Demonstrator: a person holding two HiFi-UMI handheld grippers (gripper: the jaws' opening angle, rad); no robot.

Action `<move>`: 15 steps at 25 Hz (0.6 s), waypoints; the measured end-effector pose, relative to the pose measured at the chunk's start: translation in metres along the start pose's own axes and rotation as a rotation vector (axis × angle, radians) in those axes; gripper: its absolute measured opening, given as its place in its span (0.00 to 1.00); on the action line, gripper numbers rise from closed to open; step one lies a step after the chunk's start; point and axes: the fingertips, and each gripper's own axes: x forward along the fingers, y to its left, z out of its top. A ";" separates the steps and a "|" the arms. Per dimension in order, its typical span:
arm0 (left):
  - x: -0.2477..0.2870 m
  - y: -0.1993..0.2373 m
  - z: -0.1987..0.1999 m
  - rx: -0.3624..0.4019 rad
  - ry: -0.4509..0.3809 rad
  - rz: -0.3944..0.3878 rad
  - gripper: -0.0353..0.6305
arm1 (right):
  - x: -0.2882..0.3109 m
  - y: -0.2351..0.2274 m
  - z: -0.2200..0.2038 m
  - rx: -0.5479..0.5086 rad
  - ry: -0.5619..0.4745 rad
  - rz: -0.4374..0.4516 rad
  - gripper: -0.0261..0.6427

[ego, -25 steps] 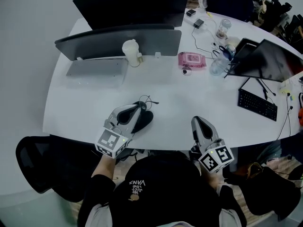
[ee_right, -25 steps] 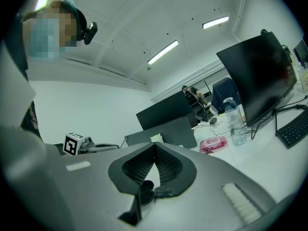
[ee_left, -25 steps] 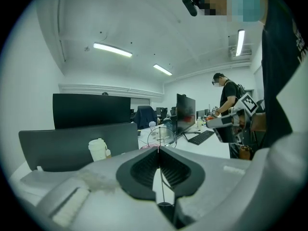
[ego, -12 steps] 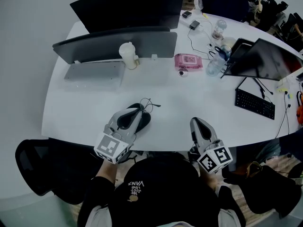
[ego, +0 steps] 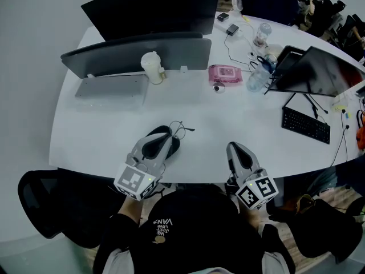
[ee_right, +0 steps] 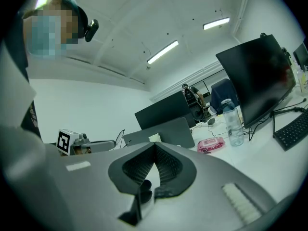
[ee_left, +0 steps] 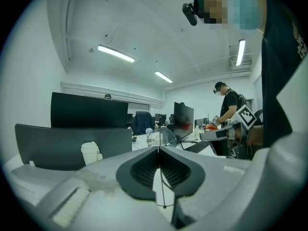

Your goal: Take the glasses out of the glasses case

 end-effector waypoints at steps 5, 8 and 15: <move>0.001 0.000 0.004 -0.011 -0.017 0.001 0.06 | 0.003 -0.001 0.000 -0.004 0.005 0.006 0.04; 0.002 -0.002 0.006 -0.025 -0.036 -0.011 0.06 | 0.004 -0.001 -0.003 -0.013 0.017 0.010 0.04; 0.004 -0.003 0.012 -0.042 -0.051 -0.016 0.06 | 0.008 0.000 -0.004 -0.043 0.035 0.017 0.04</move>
